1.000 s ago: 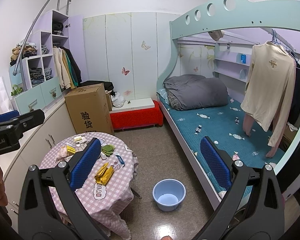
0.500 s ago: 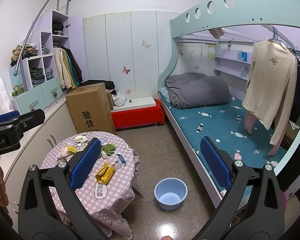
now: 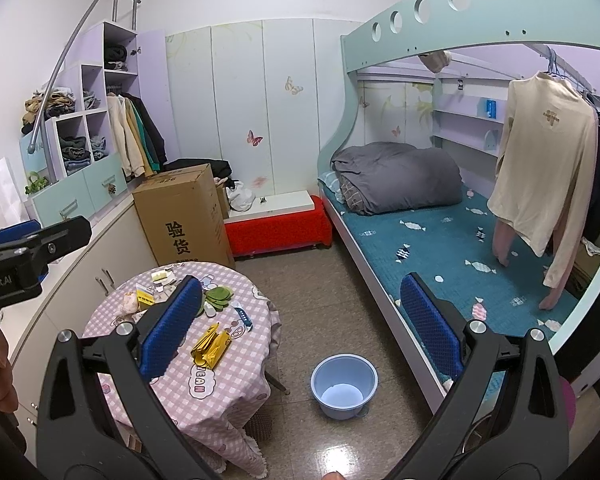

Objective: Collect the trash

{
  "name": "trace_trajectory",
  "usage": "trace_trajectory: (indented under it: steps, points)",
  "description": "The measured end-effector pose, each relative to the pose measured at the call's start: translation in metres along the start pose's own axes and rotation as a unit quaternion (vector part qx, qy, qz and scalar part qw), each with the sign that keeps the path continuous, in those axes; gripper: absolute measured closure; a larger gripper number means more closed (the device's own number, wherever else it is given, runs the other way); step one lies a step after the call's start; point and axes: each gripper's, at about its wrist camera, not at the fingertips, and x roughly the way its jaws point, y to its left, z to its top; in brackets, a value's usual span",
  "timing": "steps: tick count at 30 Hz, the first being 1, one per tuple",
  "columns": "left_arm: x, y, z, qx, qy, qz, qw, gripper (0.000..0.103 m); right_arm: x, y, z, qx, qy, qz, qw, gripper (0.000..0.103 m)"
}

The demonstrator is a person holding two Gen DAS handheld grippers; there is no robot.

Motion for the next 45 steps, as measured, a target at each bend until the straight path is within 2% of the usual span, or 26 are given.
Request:
trace_trajectory:
  steps: [20, 29, 34, 40, 44, 45]
  points:
    - [0.002, 0.004, 0.004, 0.003, 0.011, 0.002, 0.9999, 0.004, 0.017, -0.008, 0.0, 0.012, 0.013, 0.016, 1.0, 0.006]
    - [0.026, 0.003, 0.003, -0.004, 0.047, 0.012, 0.9988, 0.004, 0.029, -0.019, -0.002, 0.025, 0.037, 0.027, 0.999, 0.006]
    - [0.048, 0.008, -0.006, -0.015, 0.089, 0.013, 0.9959, 0.004, 0.047, -0.016, -0.007, 0.033, 0.063, 0.036, 0.997, 0.006]
    - [0.09, 0.047, -0.035, -0.058, 0.167, 0.012, 0.9842, 0.004, 0.091, 0.002, -0.022, 0.042, 0.119, 0.065, 0.99, 0.006]
    - [0.129, 0.1, -0.068, -0.119, 0.226, 0.003, 0.9669, 0.004, 0.131, 0.021, -0.039, 0.053, 0.172, 0.084, 0.98, 0.006]
    - [0.143, 0.119, -0.079, -0.142, 0.243, 0.002, 0.9596, 0.004, 0.141, 0.027, -0.044, 0.056, 0.186, 0.087, 0.977, 0.006]
